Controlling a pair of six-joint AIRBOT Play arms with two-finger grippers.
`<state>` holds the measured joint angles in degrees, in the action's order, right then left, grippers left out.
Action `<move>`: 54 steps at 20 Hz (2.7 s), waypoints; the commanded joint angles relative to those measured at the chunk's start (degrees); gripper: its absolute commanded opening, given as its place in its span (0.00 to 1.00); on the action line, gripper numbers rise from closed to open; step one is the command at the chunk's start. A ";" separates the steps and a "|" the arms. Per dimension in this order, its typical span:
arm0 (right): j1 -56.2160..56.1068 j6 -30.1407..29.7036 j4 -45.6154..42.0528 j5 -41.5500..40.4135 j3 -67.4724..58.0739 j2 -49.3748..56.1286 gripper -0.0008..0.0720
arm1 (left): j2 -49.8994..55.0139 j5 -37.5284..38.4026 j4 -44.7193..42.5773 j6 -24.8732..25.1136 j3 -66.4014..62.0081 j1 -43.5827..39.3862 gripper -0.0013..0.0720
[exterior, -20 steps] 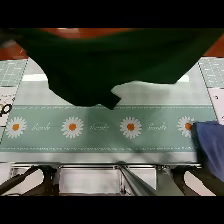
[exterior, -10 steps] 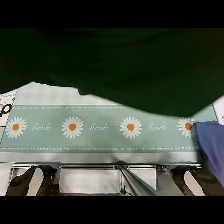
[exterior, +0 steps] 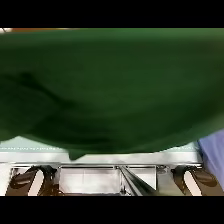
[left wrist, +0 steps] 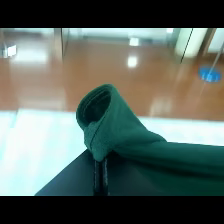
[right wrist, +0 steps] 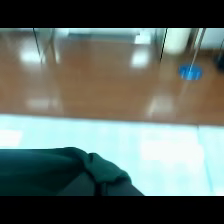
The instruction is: Fold the shirts.
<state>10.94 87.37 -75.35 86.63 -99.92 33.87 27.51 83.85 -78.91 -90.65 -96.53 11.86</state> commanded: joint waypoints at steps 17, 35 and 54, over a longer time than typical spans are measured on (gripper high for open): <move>-0.04 -12.24 36.24 -31.12 9.14 66.38 0.12 | 66.99 -36.26 33.35 8.39 15.06 -1.53 0.06; 23.43 -21.07 30.23 -17.53 61.46 26.43 0.58 | 39.04 -4.33 24.41 16.57 59.63 35.45 0.71; 23.23 -20.79 31.71 -19.17 68.85 16.39 0.58 | 43.28 -17.29 24.48 8.61 67.56 18.38 0.69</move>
<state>34.15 66.30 -43.66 67.66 -31.11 50.35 68.88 71.92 -53.78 -78.61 -29.04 34.74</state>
